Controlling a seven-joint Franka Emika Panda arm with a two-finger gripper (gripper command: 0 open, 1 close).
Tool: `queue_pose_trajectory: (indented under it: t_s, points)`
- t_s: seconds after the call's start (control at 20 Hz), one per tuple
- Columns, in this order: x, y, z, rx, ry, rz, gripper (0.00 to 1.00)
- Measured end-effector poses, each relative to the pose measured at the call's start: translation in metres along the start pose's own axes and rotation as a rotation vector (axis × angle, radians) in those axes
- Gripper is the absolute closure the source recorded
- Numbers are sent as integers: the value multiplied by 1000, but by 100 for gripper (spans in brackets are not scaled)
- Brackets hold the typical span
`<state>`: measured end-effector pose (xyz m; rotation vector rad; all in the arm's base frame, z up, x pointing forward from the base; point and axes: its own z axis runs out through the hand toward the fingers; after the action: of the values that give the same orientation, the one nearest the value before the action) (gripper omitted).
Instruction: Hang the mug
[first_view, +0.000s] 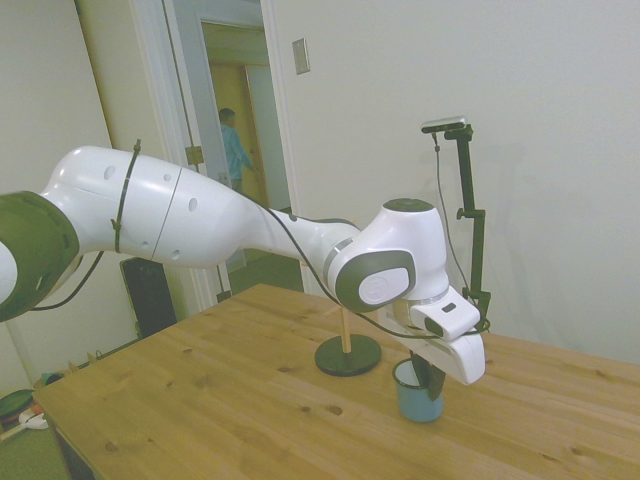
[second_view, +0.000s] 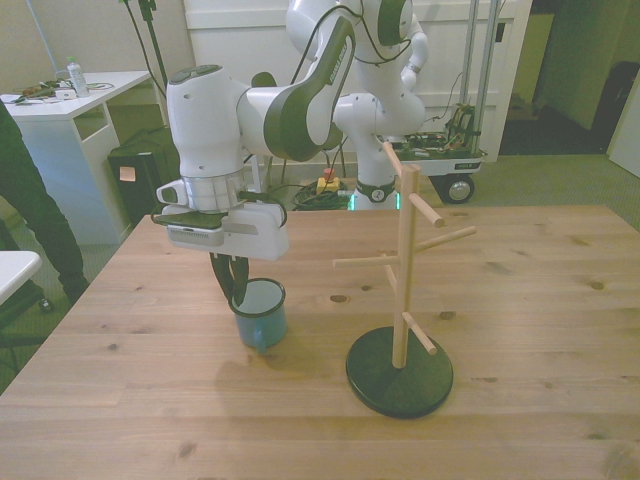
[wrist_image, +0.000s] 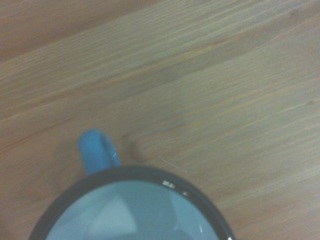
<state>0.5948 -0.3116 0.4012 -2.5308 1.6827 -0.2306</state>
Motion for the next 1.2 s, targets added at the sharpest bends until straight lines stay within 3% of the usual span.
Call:
queue_pose_trajectory:
  t_s: [0.4,0.8,1.2]
  points:
    - [-3,-5,-23,16,30,-20,100]
    - [-21,-43,-109,70,106,-63,100]
    - [-64,-103,-158,100,138,-123,100]
